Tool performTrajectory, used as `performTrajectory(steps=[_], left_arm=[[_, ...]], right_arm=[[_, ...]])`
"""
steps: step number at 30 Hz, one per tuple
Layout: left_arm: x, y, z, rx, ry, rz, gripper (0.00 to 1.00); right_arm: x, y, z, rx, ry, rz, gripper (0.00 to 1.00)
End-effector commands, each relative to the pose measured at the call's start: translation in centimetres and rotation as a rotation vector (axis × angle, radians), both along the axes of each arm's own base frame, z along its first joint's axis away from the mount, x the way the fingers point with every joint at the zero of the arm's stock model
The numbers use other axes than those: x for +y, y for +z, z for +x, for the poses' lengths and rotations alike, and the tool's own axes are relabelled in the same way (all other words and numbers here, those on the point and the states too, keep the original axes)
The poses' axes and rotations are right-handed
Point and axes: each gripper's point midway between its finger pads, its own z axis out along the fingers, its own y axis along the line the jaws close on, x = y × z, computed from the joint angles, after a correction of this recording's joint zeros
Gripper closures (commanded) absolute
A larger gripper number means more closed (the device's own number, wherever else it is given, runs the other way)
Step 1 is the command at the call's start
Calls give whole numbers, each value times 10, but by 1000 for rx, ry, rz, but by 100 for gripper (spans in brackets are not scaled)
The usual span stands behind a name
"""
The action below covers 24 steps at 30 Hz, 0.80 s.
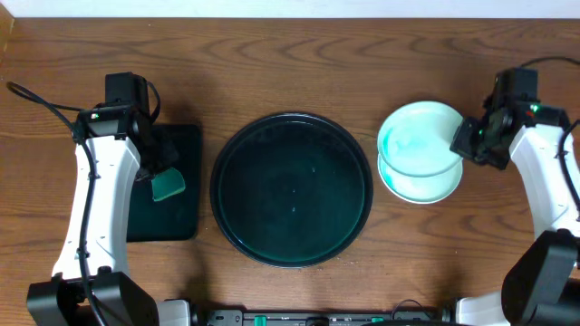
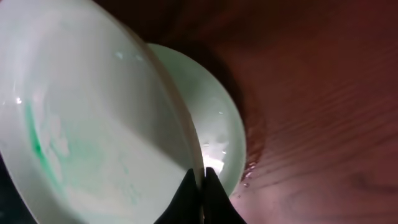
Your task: Clean dirty plates on tray and stack at the side
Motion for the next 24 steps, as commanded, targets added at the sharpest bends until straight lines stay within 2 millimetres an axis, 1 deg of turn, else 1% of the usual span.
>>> performTrajectory(steps=[1,4,6,8,9,12,15,19,22,24], left_arm=[[1,-4,-2,17,-13,-1,93],[1,-4,-2,19,-24,1,93],[1,-4,-2,20,-27,1,93],[1,-4,-2,20,-27,1,93],[1,-4,-2,20,-27,1,93],[1,-4,-2,20,-28,1,93],[1,-4,-2,24,-56,6,93],[1,-4,-2,27,-79,11,92],[1,-4,1,25,-121,20,93],[2,-6,5,25,-175,31,93]], right_arm=[[-6,-20,-11,9,-43,-9,99],[-6,-36,-12,-6,-50,-8,98],[-6,-41,-11,-17,-49,-10,90],[-5,-41,-10,-18,-47,-9,87],[-4,-40,-10,-18,-45,-4,84],[-2,-35,-13,0,-38,2,80],[6,-23,-11,9,-2,22,78],[16,3,-4,6,42,18,75],[30,27,7,-25,108,12,71],[41,37,12,-46,144,9,69]])
